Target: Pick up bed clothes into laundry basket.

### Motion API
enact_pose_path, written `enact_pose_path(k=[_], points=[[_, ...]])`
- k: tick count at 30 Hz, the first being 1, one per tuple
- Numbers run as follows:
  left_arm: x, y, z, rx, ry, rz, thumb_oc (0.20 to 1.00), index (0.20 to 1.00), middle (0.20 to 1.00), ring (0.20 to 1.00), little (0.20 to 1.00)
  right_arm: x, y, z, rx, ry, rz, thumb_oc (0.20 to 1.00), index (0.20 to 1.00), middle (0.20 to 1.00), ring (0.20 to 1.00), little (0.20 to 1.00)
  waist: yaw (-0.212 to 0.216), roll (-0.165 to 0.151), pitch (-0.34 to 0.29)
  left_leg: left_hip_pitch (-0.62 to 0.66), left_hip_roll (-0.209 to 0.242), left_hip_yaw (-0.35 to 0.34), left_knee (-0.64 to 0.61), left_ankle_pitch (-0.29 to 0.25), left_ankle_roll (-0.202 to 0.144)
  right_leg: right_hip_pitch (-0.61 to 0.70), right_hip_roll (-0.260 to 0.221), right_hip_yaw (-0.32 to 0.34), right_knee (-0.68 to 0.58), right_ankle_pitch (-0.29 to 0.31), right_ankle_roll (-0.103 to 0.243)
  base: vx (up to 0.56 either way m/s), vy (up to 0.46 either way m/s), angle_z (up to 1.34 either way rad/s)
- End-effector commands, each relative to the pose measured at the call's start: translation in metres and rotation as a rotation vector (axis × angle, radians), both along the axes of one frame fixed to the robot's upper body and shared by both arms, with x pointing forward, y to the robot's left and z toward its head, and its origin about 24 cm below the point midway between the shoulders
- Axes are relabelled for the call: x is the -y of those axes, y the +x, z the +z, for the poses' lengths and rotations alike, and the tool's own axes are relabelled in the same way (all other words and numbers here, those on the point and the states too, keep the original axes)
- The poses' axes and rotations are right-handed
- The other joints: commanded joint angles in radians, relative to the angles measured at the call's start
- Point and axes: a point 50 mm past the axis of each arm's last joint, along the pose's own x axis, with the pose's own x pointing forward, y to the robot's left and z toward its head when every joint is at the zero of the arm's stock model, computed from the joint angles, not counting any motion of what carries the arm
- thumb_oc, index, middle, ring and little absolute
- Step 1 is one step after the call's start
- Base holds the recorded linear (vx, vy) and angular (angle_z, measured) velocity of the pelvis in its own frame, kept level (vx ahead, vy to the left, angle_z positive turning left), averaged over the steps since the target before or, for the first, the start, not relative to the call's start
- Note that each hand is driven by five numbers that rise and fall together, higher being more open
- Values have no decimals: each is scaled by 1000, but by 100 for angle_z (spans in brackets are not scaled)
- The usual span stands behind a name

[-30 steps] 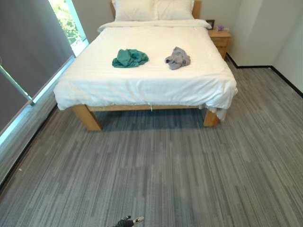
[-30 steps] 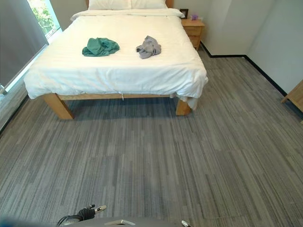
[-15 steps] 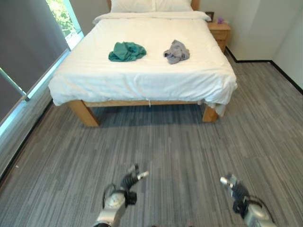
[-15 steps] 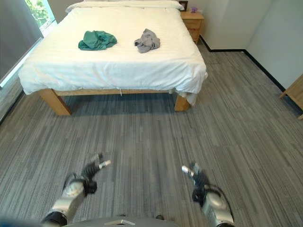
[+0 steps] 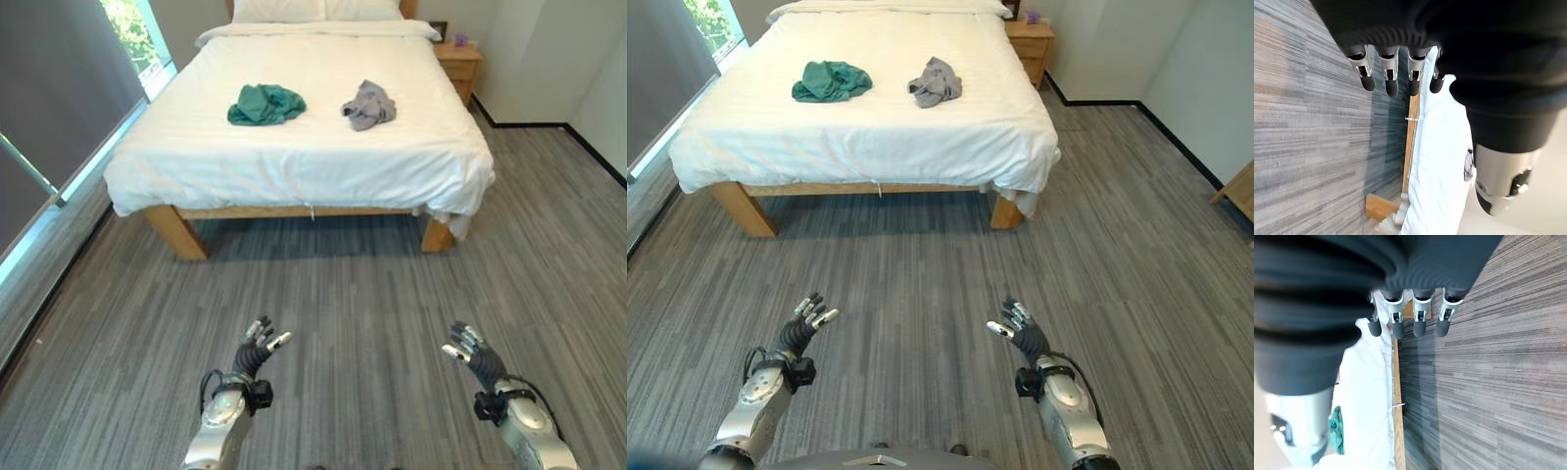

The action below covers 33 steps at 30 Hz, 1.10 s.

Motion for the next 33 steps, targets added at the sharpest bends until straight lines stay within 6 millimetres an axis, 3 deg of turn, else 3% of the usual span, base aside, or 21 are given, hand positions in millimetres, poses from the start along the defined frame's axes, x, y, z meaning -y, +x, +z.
enact_pose_path(k=[1,7,8,9,10,12,14,15,16,19,20,21,22,24,25,27,28,29,31,32,33], points=[[-7,21,25,132,52,2,1000,1000,1000,1000,1000,4,22,32,192,27,-26,1000,1000,1000,1000,1000,23,-21,-14,-7,-20,4,6,16,-14,3,-77,-34,23,54,124,27,54,0],[-7,31,34,167,64,7,1000,1000,1000,1000,1000,-13,39,45,246,54,34,1000,1000,1000,1000,1000,42,-20,7,-6,-29,13,6,7,5,-49,-106,-19,133,57,139,29,95,-6],[-5,36,38,183,72,0,1000,1000,1000,1000,1000,-23,44,48,263,112,49,1000,1000,1000,1000,1000,49,-16,25,3,-36,5,6,-2,23,-97,-126,-10,255,84,154,31,85,-25],[-5,36,38,183,72,0,1000,1000,1000,1000,1000,-23,44,48,263,112,49,1000,1000,1000,1000,1000,50,-18,24,1,-38,7,6,-2,25,-105,-128,-7,265,79,155,75,205,-31],[-4,38,43,201,104,-26,1000,1000,1000,1000,1000,-36,46,52,281,137,102,1000,1000,1000,1000,1000,45,-10,51,22,-52,-3,6,-14,49,-173,-152,7,452,163,176,67,167,-24],[-4,38,42,193,114,-29,1000,1000,1000,1000,1000,-42,44,51,276,153,123,1000,1000,1000,1000,1000,35,9,64,44,-38,-5,6,-14,55,-249,-156,-4,579,210,181,118,140,-2],[-3,38,41,186,113,-30,1000,1000,1000,1000,1000,-43,42,50,268,158,128,1000,1000,1000,1000,1000,27,16,73,62,-29,-14,6,-4,52,-287,-147,4,624,212,182,240,21,14],[-2,37,39,180,114,-35,1000,1000,1000,1000,1000,-39,36,48,256,156,120,1000,1000,1000,1000,1000,-1,26,77,100,-11,-39,6,4,37,-365,-111,24,580,185,174,332,-6,13],[-2,37,39,179,114,-35,1000,1000,1000,1000,1000,-39,36,48,255,155,120,1000,1000,1000,1000,1000,-4,28,78,104,-9,-42,6,1,36,-360,-110,21,582,180,174,391,-47,20],[1,38,39,176,111,-62,1000,1000,1000,1000,1000,-27,28,43,236,186,49,1000,1000,1000,1000,1000,-44,18,73,172,0,-93,6,-28,5,-406,-94,25,360,167,160,357,-96,44],[1,38,39,175,111,-63,1000,1000,1000,1000,1000,-26,28,43,236,186,49,1000,1000,1000,1000,1000,-47,25,76,178,8,-96,6,-32,4,-395,-88,17,351,167,159,536,-163,55],[5,39,36,163,125,-87,1000,1000,1000,1000,1000,-19,22,39,224,186,12,1000,1000,1000,1000,1000,-83,26,66,226,32,-146,6,-37,-25,-419,-49,41,157,195,166,688,-210,55],[8,42,37,164,138,-109,1000,1000,1000,1000,1000,-16,18,39,218,180,1,1000,1000,1000,1000,1000,-105,25,57,264,47,-184,6,-36,-39,-451,-47,44,58,246,186,869,-277,79],[12,42,37,166,135,-120,1000,1000,1000,1000,1000,-15,17,38,211,185,4,1000,1000,1000,1000,1000,-111,27,42,303,63,-214,23,-29,-51,-457,-63,-12,65,274,192,576,-201,99],[12,40,34,157,135,-128,1000,1000,1000,1000,1000,-15,16,38,209,185,11,1000,1000,1000,1000,1000,-112,33,27,302,80,-226,67,6,-70,-431,-63,-38,70,266,178,475,-201,73],[10,33,31,141,133,-122,1000,1000,1000,1000,1000,-14,17,38,206,153,35,1000,1000,1000,1000,1000,-99,38,7,262,116,-208,221,141,-124,-375,-40,-76,98,244,124,492,-273,75],[14,32,29,134,120,-122,1000,1000,1000,1000,1000,-12,18,37,202,154,16,1000,1000,1000,1000,1000,-101,36,2,223,140,-208,374,256,-145,-345,-23,-64,115,218,92,551,-412,37],[13,33,29,133,91,-99,1000,1000,1000,1000,1000,-11,21,39,210,185,-10,1000,1000,1000,1000,1000,-97,18,3,157,166,-176,544,337,-151,-298,-21,-76,124,175,52,566,-499,5],[13,34,31,139,41,-74,1000,1000,1000,1000,1000,-10,25,43,240,269,-67,1000,1000,1000,1000,1000,-67,-34,41,-30,177,-108,867,357,-127,-198,-16,-62,104,118,-13,422,-469,34],[13,35,31,140,42,-74,1000,1000,1000,1000,1000,-10,25,43,241,270,-67,1000,1000,1000,1000,1000,-69,-35,40,-37,176,-110,873,356,-126,-202,-17,-63,104,120,-14,409,-410,3],[14,42,38,160,63,-85,1000,1000,1000,1000,1000,-7,29,45,242,247,-76,1000,1000,1000,1000,1000,-33,-53,72,-164,215,-51,939,309,-109,-126,-1,-56,87,75,-28,244,-214,-25]])
